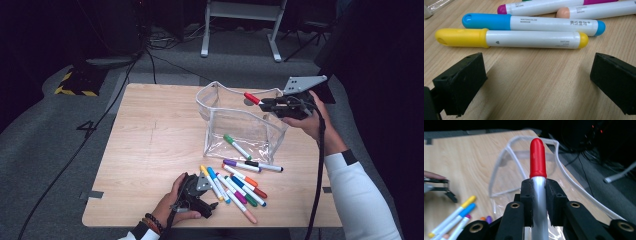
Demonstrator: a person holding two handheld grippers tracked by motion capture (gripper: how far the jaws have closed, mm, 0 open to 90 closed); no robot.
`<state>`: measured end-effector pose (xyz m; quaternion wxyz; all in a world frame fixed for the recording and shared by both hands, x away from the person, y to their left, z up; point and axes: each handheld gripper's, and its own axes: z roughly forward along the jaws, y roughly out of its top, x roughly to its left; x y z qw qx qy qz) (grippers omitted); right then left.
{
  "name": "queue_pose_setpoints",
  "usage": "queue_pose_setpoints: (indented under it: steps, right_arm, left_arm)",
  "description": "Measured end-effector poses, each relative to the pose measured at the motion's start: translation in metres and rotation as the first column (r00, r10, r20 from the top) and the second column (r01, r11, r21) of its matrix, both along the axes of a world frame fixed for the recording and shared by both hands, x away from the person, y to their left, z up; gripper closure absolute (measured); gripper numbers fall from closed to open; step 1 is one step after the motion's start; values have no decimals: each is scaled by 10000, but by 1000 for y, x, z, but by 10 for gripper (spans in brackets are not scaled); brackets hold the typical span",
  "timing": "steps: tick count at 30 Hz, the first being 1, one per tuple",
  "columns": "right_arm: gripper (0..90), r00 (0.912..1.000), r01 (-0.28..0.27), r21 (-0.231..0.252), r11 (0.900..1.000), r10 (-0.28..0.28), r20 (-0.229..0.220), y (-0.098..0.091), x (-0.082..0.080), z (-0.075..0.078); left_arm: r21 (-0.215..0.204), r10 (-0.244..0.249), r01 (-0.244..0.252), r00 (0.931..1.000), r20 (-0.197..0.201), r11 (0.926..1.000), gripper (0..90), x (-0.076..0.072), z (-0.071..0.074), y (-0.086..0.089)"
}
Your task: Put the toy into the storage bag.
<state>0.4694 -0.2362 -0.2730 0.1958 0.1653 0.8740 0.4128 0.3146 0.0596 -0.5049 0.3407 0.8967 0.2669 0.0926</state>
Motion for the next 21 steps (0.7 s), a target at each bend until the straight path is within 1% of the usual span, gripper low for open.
queue_pose_setpoints:
  steps: [1,4,6,7,9,11,13,14,17,20,21]
  right_arm:
    - [774,9999,103,-177,9998,-104,-45,1,5,-3]
    - [774,9992,284,-490,9984,-297,-260,4,18,-12]
    - [774,9982,274,-588,9979,-305,-525,6,24,-17]
    - [774,9977,274,-734,9969,-318,-597,8,26,-19]
    - [774,9974,304,-1133,9931,-376,-622,11,29,-24]
    - [774,9957,324,-1188,9924,-423,-818,11,33,-29]
    - [774,9940,252,-1342,9906,-392,-1025,10,35,-32]
    - [774,9924,321,-1429,9892,-485,-1130,10,37,-34]
    - [774,9876,346,-1832,9825,-616,-1443,11,41,-39]
    - [773,9832,115,-2017,9794,-479,-1763,14,42,-44]
    - [773,9830,-17,-2132,9770,-375,-1799,15,41,-46]
  left_arm:
    - [0,0,0,10000,-1,10000,5,0,0,0]
    - [6,0,0,10000,0,10000,5,0,0,0]
    - [12,-2,2,10000,6,10000,5,0,0,0]
    - [11,-5,5,10000,7,10000,5,0,0,0]
    - [11,-2,2,10000,6,10000,5,0,0,0]
    - [10,-2,2,10000,5,10000,5,0,0,0]
    - [2,-7,7,10000,14,10000,5,0,0,0]
    - [0,-7,7,10000,14,10000,5,0,0,0]
    - [12,-10,10,10000,10,10000,5,0,0,0]
    - [-12,-13,13,10000,9,10000,5,0,0,0]
    - [-10,-27,27,10000,8,10000,5,0,0,1]
